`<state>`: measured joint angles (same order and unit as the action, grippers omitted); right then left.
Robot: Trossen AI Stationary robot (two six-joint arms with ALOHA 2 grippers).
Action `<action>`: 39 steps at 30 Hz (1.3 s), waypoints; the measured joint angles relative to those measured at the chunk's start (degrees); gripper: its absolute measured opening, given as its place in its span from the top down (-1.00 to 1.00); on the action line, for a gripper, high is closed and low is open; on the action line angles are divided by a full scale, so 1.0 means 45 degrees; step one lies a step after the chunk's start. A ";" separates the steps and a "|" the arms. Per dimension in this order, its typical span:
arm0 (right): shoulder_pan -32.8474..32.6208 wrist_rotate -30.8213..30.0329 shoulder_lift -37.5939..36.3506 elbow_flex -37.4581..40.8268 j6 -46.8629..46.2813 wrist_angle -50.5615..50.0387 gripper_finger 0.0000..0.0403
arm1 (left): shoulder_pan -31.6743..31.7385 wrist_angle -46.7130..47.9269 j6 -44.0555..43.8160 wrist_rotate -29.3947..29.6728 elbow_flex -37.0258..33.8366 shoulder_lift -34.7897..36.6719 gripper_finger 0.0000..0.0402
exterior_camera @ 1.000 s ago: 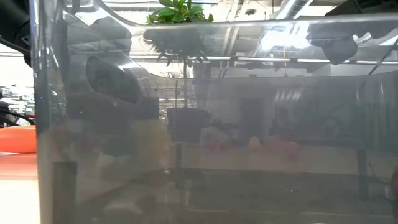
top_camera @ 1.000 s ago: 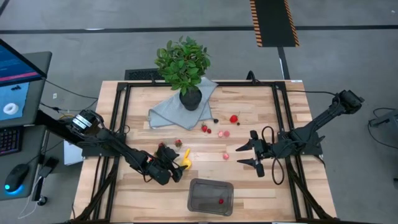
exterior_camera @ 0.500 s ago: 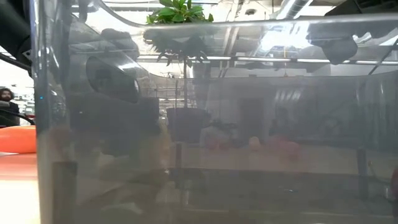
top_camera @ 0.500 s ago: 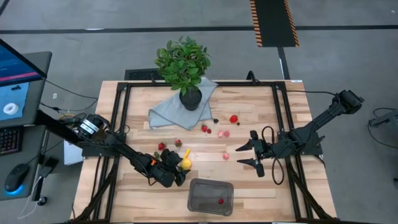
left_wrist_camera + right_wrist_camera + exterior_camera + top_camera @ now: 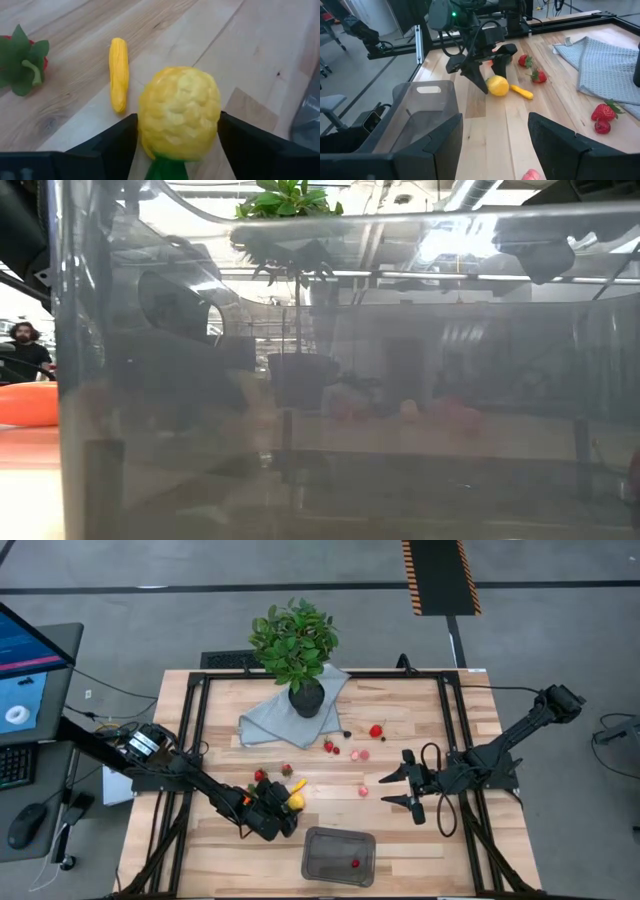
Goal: Pick and placing Produce into tupperware
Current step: Put the yellow pineapple into the black bin
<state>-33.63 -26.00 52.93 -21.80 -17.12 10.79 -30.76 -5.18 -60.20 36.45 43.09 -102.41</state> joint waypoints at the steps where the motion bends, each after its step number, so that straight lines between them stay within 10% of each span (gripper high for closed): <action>1: 0.0000 -0.0002 0.0000 0.0000 -0.0007 0.0000 -0.24 | 0.0000 0.0023 0.0000 0.0000 0.0000 0.0000 -0.22; 12: 0.0000 -0.0005 0.0000 0.0000 -0.0097 0.0000 -0.24 | 0.0000 0.0027 0.0096 0.0130 0.0000 0.0005 0.07; 39: 0.0000 -0.0010 0.0000 0.0000 -0.0102 0.0000 -0.24 | 0.0039 -0.1718 0.2510 0.0597 0.0000 0.1683 0.06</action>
<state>-33.63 -26.04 52.93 -21.80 -17.58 10.79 -30.59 -12.92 -48.91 39.13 43.09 -94.84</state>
